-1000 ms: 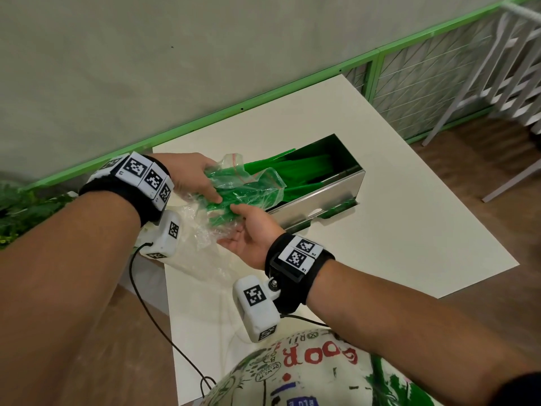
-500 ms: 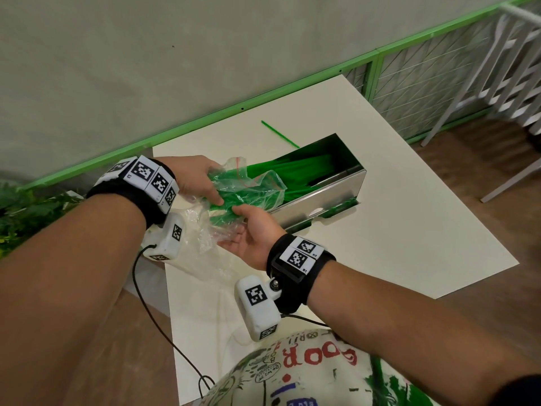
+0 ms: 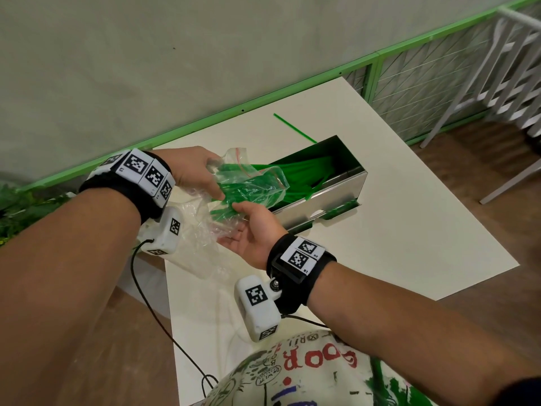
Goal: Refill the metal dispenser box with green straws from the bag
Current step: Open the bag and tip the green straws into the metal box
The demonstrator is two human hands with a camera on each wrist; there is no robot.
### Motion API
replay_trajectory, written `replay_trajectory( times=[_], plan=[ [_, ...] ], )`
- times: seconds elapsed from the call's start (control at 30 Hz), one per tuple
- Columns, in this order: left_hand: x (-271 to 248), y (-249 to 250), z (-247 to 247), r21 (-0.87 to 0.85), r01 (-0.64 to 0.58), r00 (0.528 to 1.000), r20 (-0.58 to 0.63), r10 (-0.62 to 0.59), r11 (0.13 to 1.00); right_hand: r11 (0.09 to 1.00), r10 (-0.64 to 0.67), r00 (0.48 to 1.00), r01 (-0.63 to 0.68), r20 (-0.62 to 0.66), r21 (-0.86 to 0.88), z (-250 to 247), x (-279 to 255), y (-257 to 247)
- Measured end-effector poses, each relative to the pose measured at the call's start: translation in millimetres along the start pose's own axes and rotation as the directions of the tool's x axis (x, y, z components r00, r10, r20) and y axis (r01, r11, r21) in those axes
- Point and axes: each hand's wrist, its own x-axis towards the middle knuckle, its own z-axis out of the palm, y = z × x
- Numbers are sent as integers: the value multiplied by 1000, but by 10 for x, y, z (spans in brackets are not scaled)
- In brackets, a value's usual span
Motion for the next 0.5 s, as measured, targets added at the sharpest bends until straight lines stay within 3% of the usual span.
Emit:
replay_trajectory(
  times=[0.3,0.5],
  plan=[
    [-79,-14,-43,31,31,999,21,-31,999,997,40,999,-40,-7,-71,37,16,84],
    [-194,-181,-56,42,81,996,29,-82,996,973,135,988,-119,68,-200,55,-14,141]
  ],
)
